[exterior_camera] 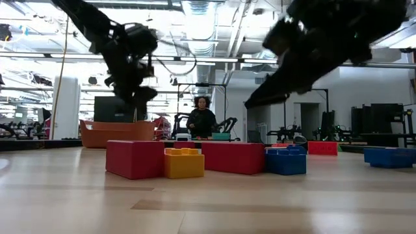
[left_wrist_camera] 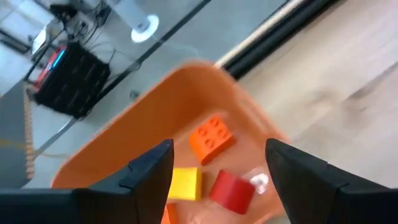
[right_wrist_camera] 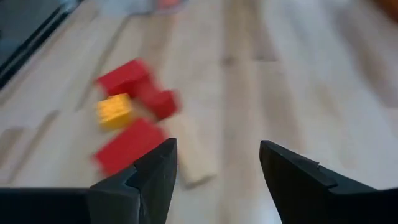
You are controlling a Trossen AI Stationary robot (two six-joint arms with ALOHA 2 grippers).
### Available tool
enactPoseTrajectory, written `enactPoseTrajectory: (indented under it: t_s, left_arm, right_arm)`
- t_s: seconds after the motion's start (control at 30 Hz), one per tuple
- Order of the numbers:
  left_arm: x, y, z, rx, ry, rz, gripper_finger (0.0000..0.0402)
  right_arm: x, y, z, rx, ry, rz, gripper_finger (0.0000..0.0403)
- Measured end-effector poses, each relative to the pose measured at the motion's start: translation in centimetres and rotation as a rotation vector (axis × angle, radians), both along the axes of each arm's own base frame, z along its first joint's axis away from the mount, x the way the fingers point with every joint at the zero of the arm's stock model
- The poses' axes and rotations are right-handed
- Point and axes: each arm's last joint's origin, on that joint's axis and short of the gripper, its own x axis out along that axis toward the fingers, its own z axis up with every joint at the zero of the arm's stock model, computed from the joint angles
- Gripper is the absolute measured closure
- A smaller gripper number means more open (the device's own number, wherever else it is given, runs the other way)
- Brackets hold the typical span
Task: Sort blocks by size
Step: Put the large blue game piece into the transparent bin
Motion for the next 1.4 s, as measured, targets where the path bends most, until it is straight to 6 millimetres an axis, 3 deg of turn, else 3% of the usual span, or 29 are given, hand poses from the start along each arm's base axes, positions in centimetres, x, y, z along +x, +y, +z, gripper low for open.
enactPoseTrajectory:
  t_s: [0.17,0.3,0.6,0.77,0.93,1.1,1.4]
  left_arm:
    - [1.3,-1.9,2.2,-0.042,-0.121,-0.166,0.0148]
    - [2.7,-4.6,2.3,-0.152,-0.200,-0.343,0.0148]
    - [4.7,-14.5,2.1,-0.254,-0.240,-0.603,0.0148]
    - [4.5,-17.8,2.1,-0.240,-0.254,-0.650,0.0148]
    - [4.3,-19.2,2.1,-0.269,-0.283,-0.661,0.0148]
    - [4.2,-19.4,2.2,-0.229,-0.288,-0.629,0.0149]
    - [4.2,-19.4,2.2,-0.207,-0.265,-0.644,0.0149]
  right_arm:
    - [0.4,3.6,1.5,-0.066,0.094,0.041,0.0145]
    - [-0.3,5.2,1.7,-0.135,0.219,0.037,0.0145]
    - [-3.5,5.1,1.9,-0.247,0.706,-0.060,0.0145]
    - [-5.1,4.9,1.7,-0.282,0.882,-0.006,0.0145]
    - [-5.8,5.5,1.6,-0.305,0.930,0.079,0.0141]
    - [-5.5,5.8,1.3,-0.336,0.899,0.107,0.0141]
    - [-4.8,6.1,-2.5,-0.428,1.058,0.164,0.0141]
